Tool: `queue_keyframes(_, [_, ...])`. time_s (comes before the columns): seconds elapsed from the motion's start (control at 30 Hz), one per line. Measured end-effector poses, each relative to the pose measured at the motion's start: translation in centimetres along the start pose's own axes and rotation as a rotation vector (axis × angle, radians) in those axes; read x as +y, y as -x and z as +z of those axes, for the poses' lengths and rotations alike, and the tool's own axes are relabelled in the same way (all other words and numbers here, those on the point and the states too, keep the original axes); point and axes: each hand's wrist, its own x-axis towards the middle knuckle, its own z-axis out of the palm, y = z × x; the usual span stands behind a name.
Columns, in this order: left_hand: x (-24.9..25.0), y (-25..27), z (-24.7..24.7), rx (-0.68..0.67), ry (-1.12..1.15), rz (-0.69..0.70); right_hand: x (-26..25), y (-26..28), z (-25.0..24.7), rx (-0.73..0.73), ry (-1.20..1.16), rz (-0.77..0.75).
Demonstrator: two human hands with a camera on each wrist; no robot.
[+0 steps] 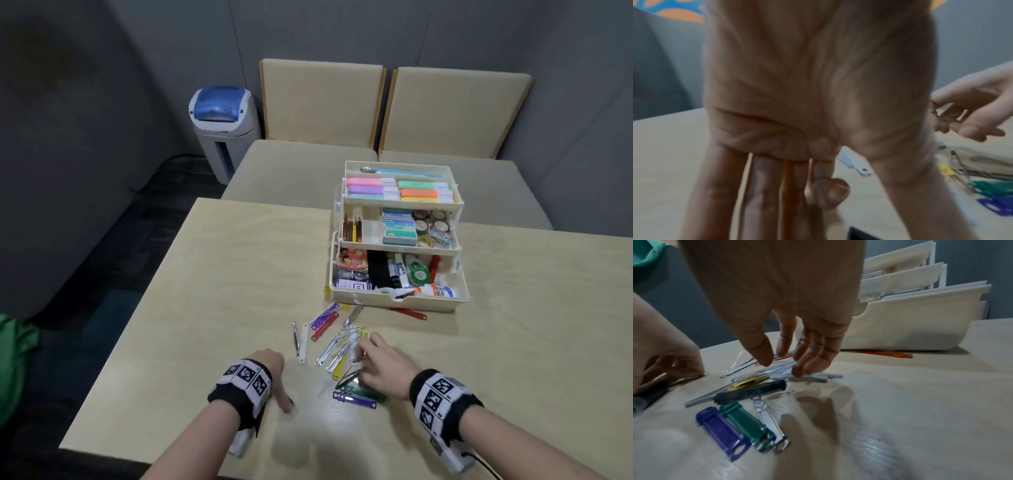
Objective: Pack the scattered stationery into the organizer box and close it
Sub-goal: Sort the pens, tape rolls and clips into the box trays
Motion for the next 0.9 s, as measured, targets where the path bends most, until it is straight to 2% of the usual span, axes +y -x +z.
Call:
queue_keyframes(0.17, [1.1, 0.3, 0.1, 0.116, 0.11, 0.038, -0.2, 0.9, 1.4, -0.035, 0.046, -0.015])
queue_keyframes(0.4, [2.3, -0.2, 0.7, 0.139, 0.284, 0.033, 1.5, 2.1, 1.0, 0.014, -0.03, 0.074])
queue_keyframes(0.53, [3.1, -0.4, -1.9, 0.184, 0.353, 0.167, 2.5, 2.4, -0.7, 0.112, -0.097, 0.09])
queue_keyframes(0.63, [4.6, -0.3, -5.2, 0.191, 0.563, 0.384, 3.0, 1.7, -2.8, 0.274, -0.15, 0.071])
queue_keyframes(0.7, [6.0, 0.0, -7.7, 0.305, 0.658, 0.498, 3.5, 0.6, -4.6, 0.437, -0.167, 0.071])
queue_keyframes(0.8, [8.6, 0.0, -10.5, 0.502, 0.664, 0.598, 5.0, -1.4, -7.8, 0.621, -0.074, 0.189])
queue_keyframes(0.83, [9.4, -0.2, -11.2, 0.56, 0.636, 0.612, 5.6, -2.0, -8.8, 0.613, -0.016, 0.236])
queue_keyframes(0.9, [10.8, -0.8, -12.3, 0.627, 0.587, 0.613, 6.6, -3.2, -10.4, 0.476, 0.083, 0.308])
